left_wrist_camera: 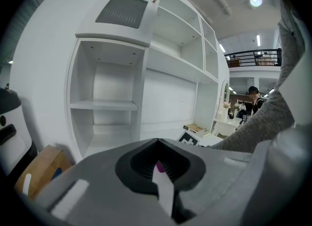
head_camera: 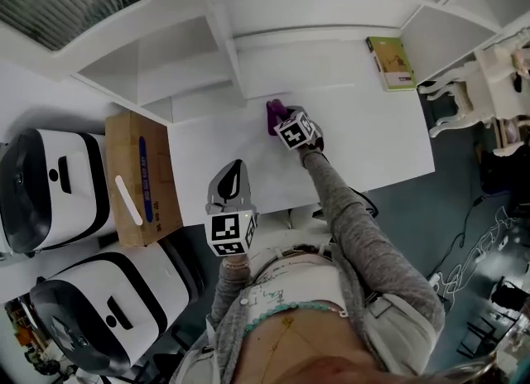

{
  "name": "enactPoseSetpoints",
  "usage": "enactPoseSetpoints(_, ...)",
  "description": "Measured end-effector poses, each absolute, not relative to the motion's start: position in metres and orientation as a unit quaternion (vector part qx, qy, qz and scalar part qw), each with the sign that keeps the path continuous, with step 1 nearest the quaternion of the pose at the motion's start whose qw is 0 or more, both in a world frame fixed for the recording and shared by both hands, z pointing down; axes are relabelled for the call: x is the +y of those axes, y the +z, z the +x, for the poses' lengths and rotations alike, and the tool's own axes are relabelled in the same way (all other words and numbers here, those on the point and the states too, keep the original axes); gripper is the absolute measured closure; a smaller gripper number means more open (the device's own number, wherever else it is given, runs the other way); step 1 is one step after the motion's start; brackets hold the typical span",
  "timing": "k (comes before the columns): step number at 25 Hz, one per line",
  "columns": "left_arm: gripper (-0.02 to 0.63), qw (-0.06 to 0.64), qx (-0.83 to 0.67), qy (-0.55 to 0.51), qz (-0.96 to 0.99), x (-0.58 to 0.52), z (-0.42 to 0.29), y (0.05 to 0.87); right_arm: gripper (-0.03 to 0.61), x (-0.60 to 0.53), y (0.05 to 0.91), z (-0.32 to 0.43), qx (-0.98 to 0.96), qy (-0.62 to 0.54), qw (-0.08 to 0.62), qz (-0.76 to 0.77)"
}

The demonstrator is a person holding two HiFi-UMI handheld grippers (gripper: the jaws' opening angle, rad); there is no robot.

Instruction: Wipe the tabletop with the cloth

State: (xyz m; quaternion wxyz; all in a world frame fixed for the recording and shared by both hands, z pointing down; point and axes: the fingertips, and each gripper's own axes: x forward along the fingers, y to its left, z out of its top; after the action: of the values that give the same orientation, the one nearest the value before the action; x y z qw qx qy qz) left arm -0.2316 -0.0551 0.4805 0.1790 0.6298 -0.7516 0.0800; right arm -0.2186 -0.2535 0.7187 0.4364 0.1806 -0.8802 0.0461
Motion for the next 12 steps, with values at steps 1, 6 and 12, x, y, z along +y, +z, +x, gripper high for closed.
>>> enactPoseSetpoints(1, 0.614, 0.178, -0.750, 0.080, 0.631, -0.056, -0.233, 0.480, 0.480, -0.255, 0.719, -0.217, -0.879, 0.045, 0.438, 0.183)
enactPoseSetpoints(6, 0.614, 0.177, -0.744, 0.080, 0.639, -0.062, -0.231, 0.479, 0.481, -0.256, 0.720, -0.214, -0.875, 0.044, 0.444, 0.186)
enactPoseSetpoints(12, 0.614, 0.177, -0.745, 0.080, 0.638, -0.082, -0.219, 0.479, 0.482, -0.263, 0.719, -0.208, -0.879, 0.045, 0.437, 0.183)
